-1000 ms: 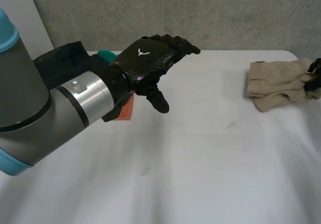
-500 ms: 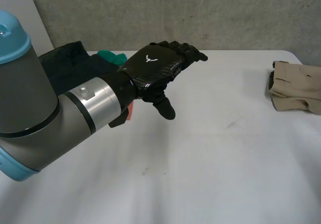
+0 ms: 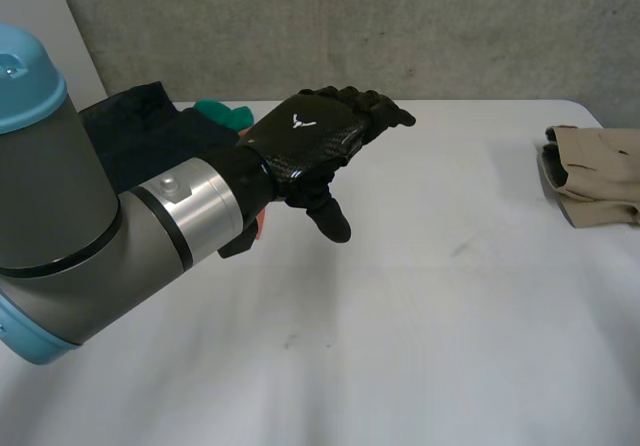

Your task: Fold the laundry.

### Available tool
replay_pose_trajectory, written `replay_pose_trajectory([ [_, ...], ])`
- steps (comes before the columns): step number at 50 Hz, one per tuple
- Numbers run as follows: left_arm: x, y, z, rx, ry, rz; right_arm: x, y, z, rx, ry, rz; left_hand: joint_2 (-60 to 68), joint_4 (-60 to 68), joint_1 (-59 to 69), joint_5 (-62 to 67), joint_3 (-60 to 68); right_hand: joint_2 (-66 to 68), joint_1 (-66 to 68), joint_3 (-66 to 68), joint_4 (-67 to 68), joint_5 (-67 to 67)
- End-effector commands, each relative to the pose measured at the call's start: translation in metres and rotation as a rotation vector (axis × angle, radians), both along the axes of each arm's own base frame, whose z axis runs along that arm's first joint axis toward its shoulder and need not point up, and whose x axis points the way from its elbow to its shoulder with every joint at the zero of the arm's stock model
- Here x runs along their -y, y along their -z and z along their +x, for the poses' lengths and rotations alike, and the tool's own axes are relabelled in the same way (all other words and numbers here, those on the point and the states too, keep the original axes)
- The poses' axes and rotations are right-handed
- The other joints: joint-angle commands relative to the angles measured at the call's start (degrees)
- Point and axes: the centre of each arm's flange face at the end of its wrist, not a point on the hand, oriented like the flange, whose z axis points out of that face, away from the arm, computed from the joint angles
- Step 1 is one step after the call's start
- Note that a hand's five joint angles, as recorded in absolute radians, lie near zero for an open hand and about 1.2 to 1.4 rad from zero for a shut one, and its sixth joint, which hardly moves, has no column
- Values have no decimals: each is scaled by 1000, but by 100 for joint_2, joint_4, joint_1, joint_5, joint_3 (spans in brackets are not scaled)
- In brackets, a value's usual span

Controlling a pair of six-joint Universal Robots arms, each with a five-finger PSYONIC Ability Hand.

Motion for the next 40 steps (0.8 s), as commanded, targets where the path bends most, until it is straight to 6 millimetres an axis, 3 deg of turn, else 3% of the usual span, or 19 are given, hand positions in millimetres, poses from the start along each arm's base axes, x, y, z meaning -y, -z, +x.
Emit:
replay_pose_trajectory([
  [1,0,2,4,3,-11,10,-38,-32,-10,-236,60,114,-128,-137,-71,-227,-172,-252,-139,-205,-314,-320],
  [3,1,1,4,2,-14,6,-43,-43,-15,-320,91,121,-128,-137,-71,-227,-172,-252,-139,-205,-314,-320],
  [8,14,-9,10,-23,-49,-35,-45,-105,-18,-611,209,-7,-144,-154,-88,-243,-188,-252,-139,-205,-314,-320],
  [11,29,-18,15,-49,-97,-79,-45,-131,-11,-632,223,-120,-149,-158,-93,-248,-193,-252,-139,-205,-314,-320],
  [15,61,-32,30,-97,-242,-168,-57,-170,42,-575,110,-317,-149,-158,-93,-248,-193,-252,-139,-205,-314,-320],
  [16,77,-37,37,-117,-314,-204,-70,-183,74,-531,13,-380,-149,-158,-93,-248,-193,-252,-139,-205,-314,-320],
  [18,94,-37,46,-125,-380,-230,-85,-191,104,-487,-97,-422,-145,-154,-88,-244,-189,-252,-139,-205,-314,-320],
  [19,103,-35,49,-122,-408,-238,-101,-193,131,-438,-209,-436,-144,-154,-88,-243,-188,-252,-139,-205,-314,-320],
  [20,123,-24,57,-93,-456,-244,-108,-191,143,-413,-269,-432,-149,-158,-93,-248,-193,-252,-139,-205,-314,-320],
  [22,142,-13,66,-47,-490,-260,-125,-183,166,-364,-381,-409,-145,-154,-88,-244,-189,-252,-139,-205,-314,-320],
  [24,170,6,81,47,-547,-292,-154,-168,200,-293,-539,-348,-94,-103,-38,-193,-138,-252,-139,-205,-314,-320],
  [27,195,33,97,167,-589,-312,-192,-148,236,-228,-687,-248,-94,-103,-38,-193,-138,-252,-139,-205,-314,-320],
  [28,209,54,109,250,-613,-315,-200,-141,242,-219,-709,-217,-94,-103,-38,-193,-138,-252,-139,-205,-314,-320],
  [31,224,87,117,370,-622,-325,-228,-117,265,-200,-795,-124,-111,-120,-54,-210,-155,-252,-139,-205,-314,-320],
  [32,231,106,119,435,-618,-336,-234,-111,270,-197,-811,-106,-111,-120,-54,-210,-155,-252,-139,-205,-314,-320],
  [36,247,143,125,550,-615,-362,-252,-89,280,-198,-849,-37,-44,-53,12,-143,-88,-252,-139,-205,-314,-320],
  [40,257,170,127,593,-633,-347,-256,-75,277,-214,-817,14,224,215,280,125,180,-252,-139,-205,-314,-320],
])
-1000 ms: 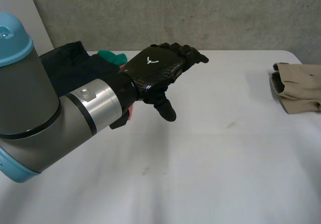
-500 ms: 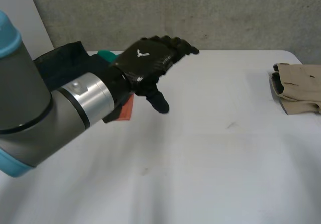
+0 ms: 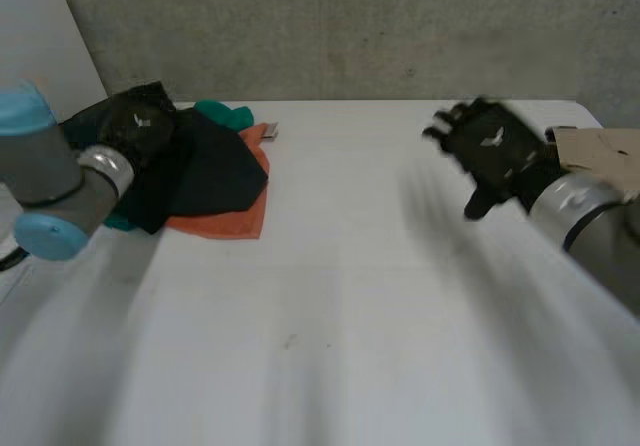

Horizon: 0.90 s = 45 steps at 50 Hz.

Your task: Fold the laundry.

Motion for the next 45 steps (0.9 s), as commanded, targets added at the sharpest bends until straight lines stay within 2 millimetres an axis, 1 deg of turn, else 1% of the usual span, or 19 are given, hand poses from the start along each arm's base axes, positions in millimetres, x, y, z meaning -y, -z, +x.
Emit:
replay_pose_trajectory([
  [1,20,57,5,119,-38,33,-14,33,2,-66,35,81,325,317,382,237,282,-252,-138,-191,-314,-304],
  [2,22,60,5,119,-39,33,-14,33,1,-68,43,83,609,601,666,521,566,-252,-138,-191,-314,-304],
  [5,26,65,4,119,-41,30,-14,36,-1,-74,64,93,3158,3150,3215,3070,3115,-252,-138,-191,-314,-304],
  [7,28,62,3,107,-41,17,-15,37,-2,-76,70,95,6829,6820,6885,6740,6785,-252,-138,-191,-314,-304],
  [10,26,52,-5,88,-42,-22,-16,38,-2,-77,70,100,6851,6842,6907,6762,6807,-252,-138,-191,-314,-304],
  [14,7,13,-25,-22,-61,-82,-16,36,-3,-74,80,96,6851,6842,6907,6762,6807,-252,-138,-191,-314,-304],
  [15,-9,-8,-37,-96,-43,-95,-16,35,-4,-74,84,94,6851,6842,6907,6762,6807,-252,-138,-191,-314,-304],
  [18,-38,-27,-55,-201,6,-64,-12,30,-6,-70,116,79,6851,6842,6907,6762,6807,-252,-138,-191,-314,-304],
  [22,-110,-40,-95,-343,154,56,-7,22,-11,-65,179,54,6851,6842,6907,6762,6807,-252,-138,-191,-314,-304],
  [23,-148,-42,-115,-379,248,110,-5,20,-13,-64,191,48,6851,6842,6907,6762,6807,-252,-138,-191,-314,-304],
  [26,-202,-38,-139,-411,393,206,-1,16,-15,-59,214,35,6851,6842,6907,6762,6807,-252,-138,-191,-314,-304],
  [27,-231,-29,-148,-411,470,268,-1,15,-16,-58,217,32,6851,6842,6907,6762,6807,-252,-138,-191,-314,-304],
  [30,-263,-11,-158,-381,553,346,0,13,-16,-55,222,27,6851,6842,6907,6762,6807,-252,-138,-191,-314,-304],
  [31,-275,-3,-161,-359,584,375,0,13,-16,-56,222,28,3139,3131,3196,3051,3096,-252,-138,-191,-314,-304],
  [32,-279,-2,-162,-352,595,381,0,14,-16,-54,222,29,1337,1329,1394,1249,1293,-252,-138,-191,-314,-304],
  [33,-282,-2,-162,-350,600,382,0,14,-15,-55,220,31,453,445,510,365,409,-252,-138,-191,-314,-304],
  [39,-270,-40,-156,-401,583,279,-2,14,-13,-54,211,33,40,32,97,-48,-3,-252,-138,-191,-314,-304],
  [40,-252,-61,-143,-434,541,218,-2,14,-12,-54,210,31,7,-1,64,-81,-37,-252,-138,-191,-314,-304],
  [45,-216,-97,-109,-484,432,107,1,8,-12,-46,215,13,7,-2,63,-82,-37,-252,-138,-191,-314,-304],
])
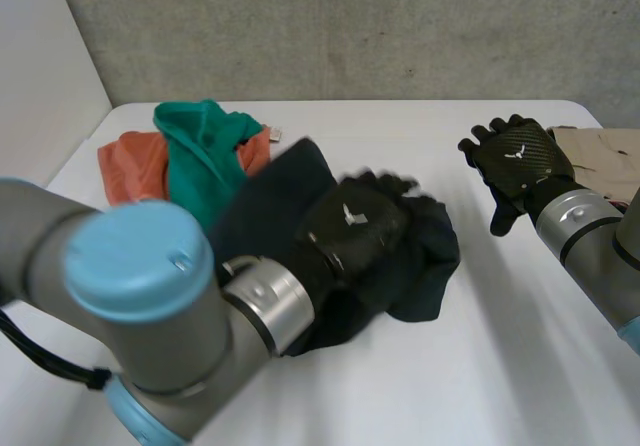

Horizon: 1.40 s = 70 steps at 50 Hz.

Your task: Fold the laundry.

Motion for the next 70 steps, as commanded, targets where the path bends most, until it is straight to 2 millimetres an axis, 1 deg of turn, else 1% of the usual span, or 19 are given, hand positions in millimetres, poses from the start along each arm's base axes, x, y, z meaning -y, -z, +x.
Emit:
replay_pose_trajectory([
  [1,57,-64,50,-110,-208,-131,3,-7,2,8,0,-22,-122,-159,-171,-101,-161,-252,-138,-191,-314,-304],
  [6,65,-79,71,-125,-269,-163,-3,-10,11,36,-28,-5,-122,-159,-171,-101,-161,-252,-138,-191,-314,-304],
  [11,79,-80,96,-114,-353,-169,-25,-18,33,118,-96,110,-105,-142,-154,-84,-144,-252,-138,-191,-314,-304],
  [17,96,-76,112,-104,-419,-156,-40,-27,41,183,-140,266,-88,-125,-138,-67,-127,-252,-138,-191,-314,-304],
  [21,99,-70,115,-94,-430,-143,-45,-12,51,163,-166,339,-105,-142,-154,-84,-144,-252,-138,-191,-314,-304],
  [26,101,-63,116,-85,-435,-129,-30,27,62,120,-139,360,-105,-142,-154,-84,-144,-215,-102,-155,-278,-268],
  [28,102,-60,116,-79,-437,-120,-26,37,62,93,-117,361,-105,-142,-154,-84,-144,861,974,922,799,808],
  [31,104,-54,115,-68,-435,-110,-21,44,61,38,-86,337,-105,-142,-154,-84,-144,5814,5927,5875,5752,5761],
  [32,105,-53,115,-65,-437,-108,-20,43,59,33,-76,327,-105,-142,-154,-84,-144,6739,6852,6800,6677,6686],
  [34,108,-47,114,-56,-435,-102,-16,36,57,40,-63,289,-105,-142,-154,-84,-144,6748,6862,6809,6686,6696],
  [39,120,-35,112,-37,-442,-78,-16,5,52,69,-67,184,-71,-108,-121,-50,-110,6748,6862,6809,6686,6696],
  [43,137,-25,114,-11,-461,-74,-2,-18,23,55,8,107,46,9,-3,67,7,6748,6862,6809,6686,6696],
  [44,144,-19,114,12,-467,-76,6,-22,7,29,51,83,47,9,-3,67,8,6748,6862,6809,6686,6696],
  [48,154,-4,113,90,-464,-100,22,-19,-23,-56,128,56,113,76,64,134,74,6748,6862,6809,6686,6696],
  [55,165,28,106,235,-438,-160,25,-12,-34,-106,154,59,131,94,81,152,92,6748,6862,6809,6686,6696],
  [57,171,41,101,276,-423,-173,24,-11,-33,-106,154,64,131,94,81,152,92,4349,4462,4409,4286,4296],
  [59,177,49,99,295,-419,-178,24,-9,-34,-105,156,63,147,110,98,168,108,-252,-138,-191,-314,-304],
  [64,193,75,89,345,-410,-195,25,-6,-34,-101,161,52,465,428,415,486,426,-252,-138,-191,-314,-304],
  [70,209,89,82,377,-412,-233,20,0,-31,-106,148,72,1289,1252,1239,1310,1250,-252,-138,-191,-314,-304],
])
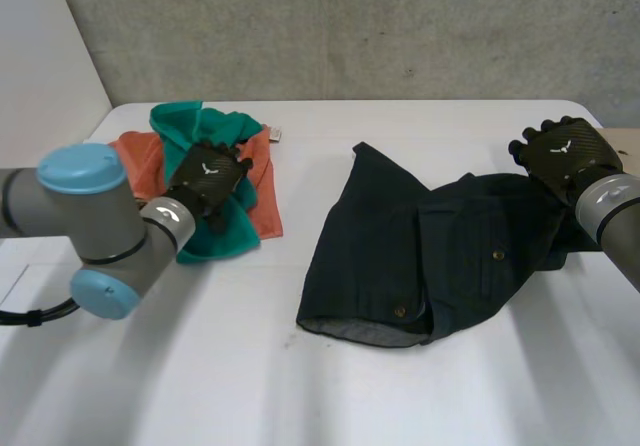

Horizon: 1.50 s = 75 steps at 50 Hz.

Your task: Fold the laundry.

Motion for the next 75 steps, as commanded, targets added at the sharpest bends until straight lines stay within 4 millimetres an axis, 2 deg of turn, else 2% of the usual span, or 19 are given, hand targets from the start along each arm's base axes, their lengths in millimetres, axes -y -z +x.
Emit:
replay_pose_trajectory([
  [1,21,19,-9,46,-6,-33,-5,7,4,0,-12,19,1255,1269,1249,1241,1290,-232,-126,-193,-297,-330],
  [8,50,27,3,107,-154,-90,-5,9,3,-2,-11,24,4955,4969,4949,4941,4990,-232,-126,-193,-297,-330],
  [9,55,29,9,142,-191,-104,-5,9,2,-2,-9,26,6075,6088,6068,6061,6110,-232,-126,-193,-297,-330],
  [10,59,29,13,161,-213,-116,-5,9,2,-2,-9,26,6351,6364,6344,6337,6385,-232,-126,-193,-297,-330],
  [12,69,28,27,204,-269,-136,-5,9,3,-2,-11,24,6353,6367,6347,6339,6388,-232,-126,-193,-297,-330],
  [13,78,27,43,251,-330,-154,-5,9,3,-2,-12,24,6353,6367,6347,6339,6388,-232,-126,-193,-297,-330],
  [17,93,21,69,341,-433,-200,-5,8,3,-2,-12,21,6353,6367,6347,6339,6388,-232,-126,-193,-297,-330],
  [23,115,3,92,367,-531,-317,-5,9,3,-2,-12,23,6353,6367,6347,6339,6388,-232,-126,-193,-297,-330],
  [25,123,-2,106,379,-577,-356,-5,9,4,-2,-14,23,6353,6367,6347,6339,6388,-232,-126,-193,-297,-330],
  [30,131,-9,125,414,-628,-401,-5,9,4,-2,-14,23,6353,6367,6347,6339,6388,-232,-126,-193,-297,-330],
  [32,129,-8,124,414,-624,-395,-5,9,4,-2,-12,23,6353,6367,6347,6339,6388,-232,-126,-193,-297,-330],
  [33,126,-5,122,410,-615,-380,-5,9,4,-1,-12,23,5306,5320,5300,5293,5341,-232,-126,-193,-297,-330],
  [36,118,-1,117,386,-597,-353,-6,9,4,-1,-12,25,751,765,744,737,786,-232,-126,-193,-297,-330],
  [37,111,-3,111,359,-584,-342,-6,9,4,-1,-12,25,-228,-215,-235,-242,-194,-232,-126,-193,-297,-330],
  [43,84,-16,81,235,-509,-316,-6,10,4,-2,-13,26,-390,-377,-397,-404,-356,-232,-126,-193,-297,-330],
  [49,43,-31,45,98,-350,-254,-6,10,4,-1,-13,26,-356,-343,-363,-370,-322,-232,-126,-193,-297,-330],
  [54,13,-25,28,60,-233,-111,-6,9,4,-1,-13,25,-205,-192,-212,-219,-171,-232,-126,-193,-297,-330],
  [61,-13,-6,23,84,-165,103,-6,10,4,-1,-13,26,182,195,175,168,216,-232,-126,-193,-297,-330],
  [75,-22,3,27,101,-160,162,-9,12,6,7,-19,35,620,633,613,606,654,-232,-126,-193,-297,-330],
])
